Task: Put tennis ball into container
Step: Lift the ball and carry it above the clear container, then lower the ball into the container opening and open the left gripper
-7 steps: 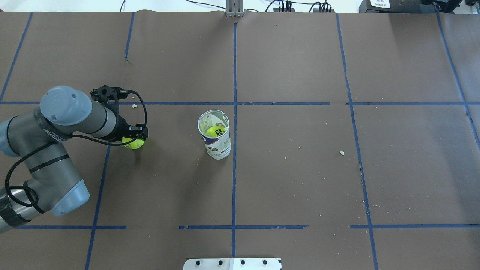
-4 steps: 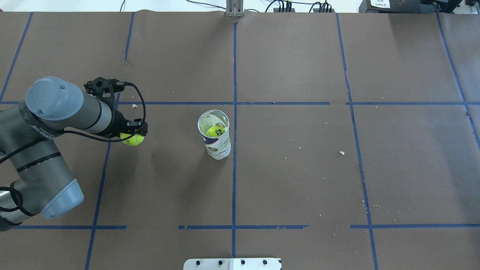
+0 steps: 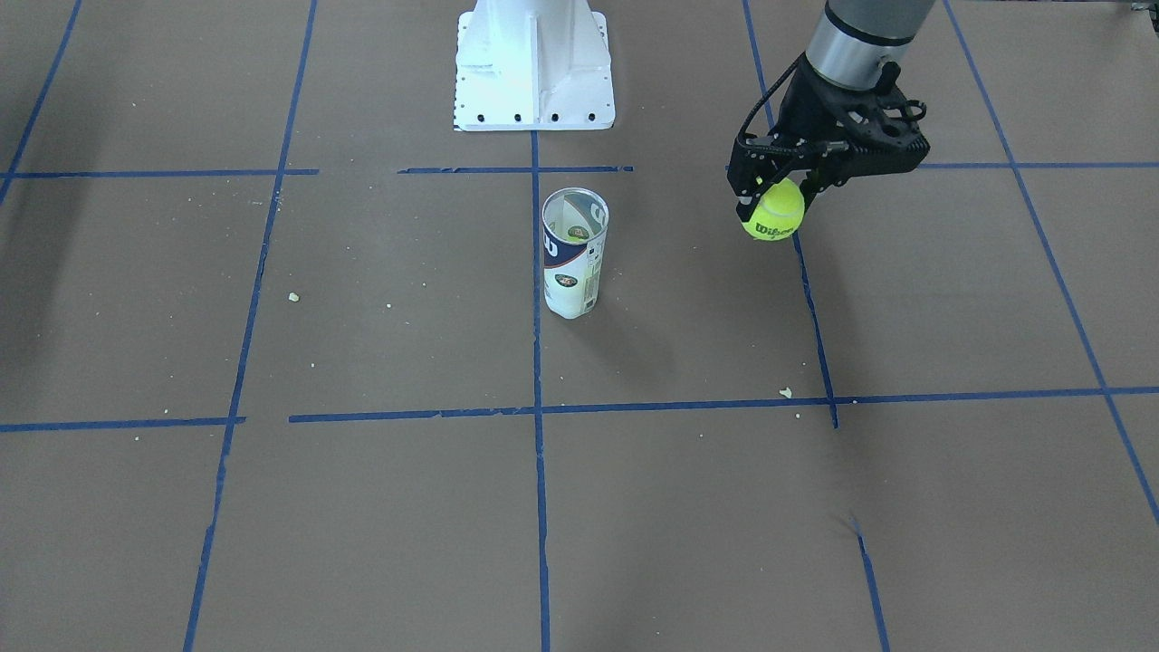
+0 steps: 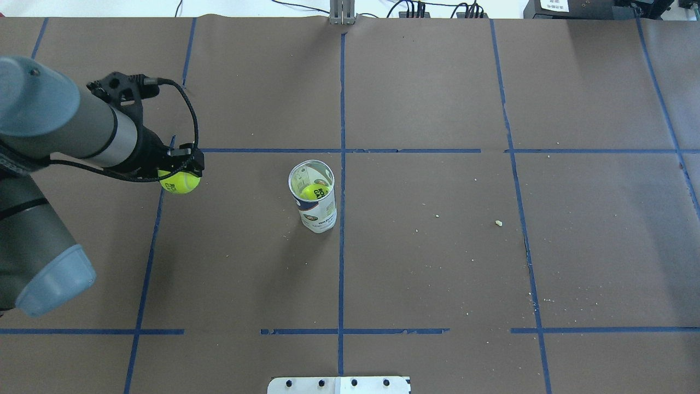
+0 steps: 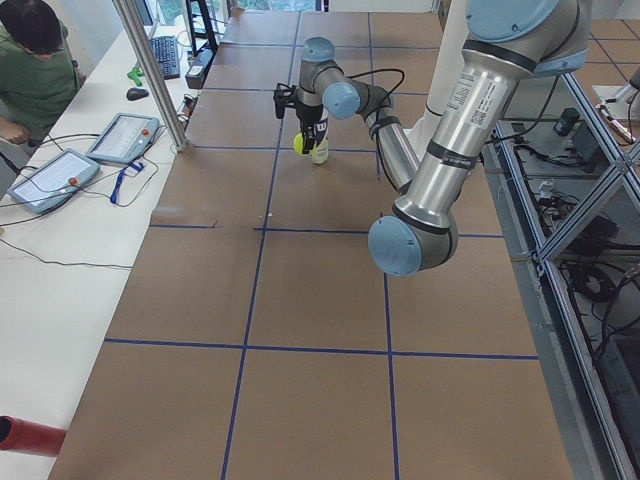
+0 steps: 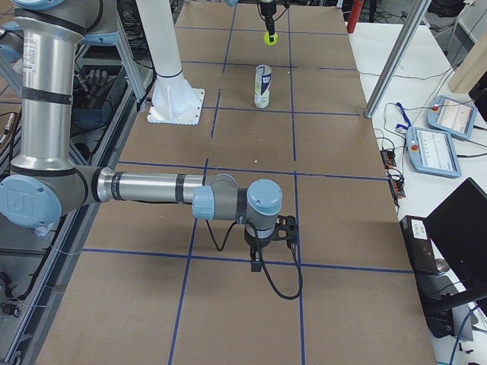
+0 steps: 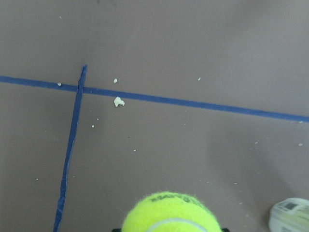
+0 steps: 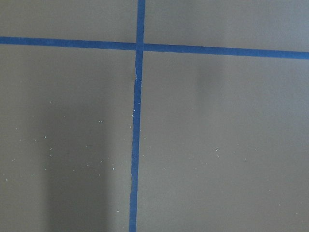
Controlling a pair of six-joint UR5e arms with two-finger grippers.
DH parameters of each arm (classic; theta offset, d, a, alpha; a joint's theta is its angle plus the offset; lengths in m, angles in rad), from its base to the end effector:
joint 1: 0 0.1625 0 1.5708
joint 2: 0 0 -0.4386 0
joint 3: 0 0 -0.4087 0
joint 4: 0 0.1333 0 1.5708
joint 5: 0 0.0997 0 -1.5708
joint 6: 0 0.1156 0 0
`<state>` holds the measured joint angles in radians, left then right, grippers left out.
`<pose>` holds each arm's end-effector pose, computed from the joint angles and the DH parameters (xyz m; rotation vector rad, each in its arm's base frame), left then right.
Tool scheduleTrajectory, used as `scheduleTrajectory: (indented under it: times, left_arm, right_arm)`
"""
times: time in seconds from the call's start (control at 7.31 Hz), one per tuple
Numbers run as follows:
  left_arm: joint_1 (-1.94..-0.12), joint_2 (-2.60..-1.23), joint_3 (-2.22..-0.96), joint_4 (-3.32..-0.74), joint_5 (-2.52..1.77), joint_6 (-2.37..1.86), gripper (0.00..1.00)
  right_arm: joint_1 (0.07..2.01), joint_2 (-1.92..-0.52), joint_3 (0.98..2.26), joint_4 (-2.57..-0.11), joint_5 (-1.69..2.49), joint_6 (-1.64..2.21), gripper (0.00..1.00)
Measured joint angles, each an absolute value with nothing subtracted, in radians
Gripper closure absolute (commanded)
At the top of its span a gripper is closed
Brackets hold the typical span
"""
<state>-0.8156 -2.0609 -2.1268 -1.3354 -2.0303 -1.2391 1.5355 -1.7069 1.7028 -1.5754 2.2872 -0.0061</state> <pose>0.3207 -0.4603 0.1949 0.0677 0.9056 -0.2641 0.0415 -0.4499 0.6868 -0.0188 -0.7162 -0.0365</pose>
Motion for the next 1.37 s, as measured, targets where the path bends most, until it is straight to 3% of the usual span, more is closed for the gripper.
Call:
scheduleTrajectory:
  times: [0.27,0.68,0.96,1.09,1.23,1.37]
  left_arm:
    - [-0.795,-2.214,-2.102,-1.225,-2.044,-1.383,1.00]
    - [-0.699,-2.450,-1.860,-1.203,-2.037,-1.565,1.00]
    - [-0.666,-2.490,-1.808,-1.201,-2.034,-1.599,1.00]
    - [-0.661,-2.492,-1.803,-1.200,-2.033,-1.605,0.66]
    - [-0.659,-2.491,-1.804,-1.199,-2.031,-1.606,0.18]
    - [-0.658,-2.489,-1.808,-1.199,-2.025,-1.607,0.00]
  right_arm:
    - [1.536,-1.707,1.703,-1.575,2.287,-0.006,0.00]
    - [1.535,-1.706,1.703,-1.575,2.287,-0.006,0.00]
    - [1.536,-1.707,1.703,-1.575,2.287,-0.006,0.00]
    - [1.536,-1.707,1.703,-1.575,2.287,-0.006,0.00]
    - [1.536,-1.707,1.703,-1.575,2.287,-0.006,0.00]
    - [1.536,-1.707,1.703,-1.575,2.287,-0.006,0.00]
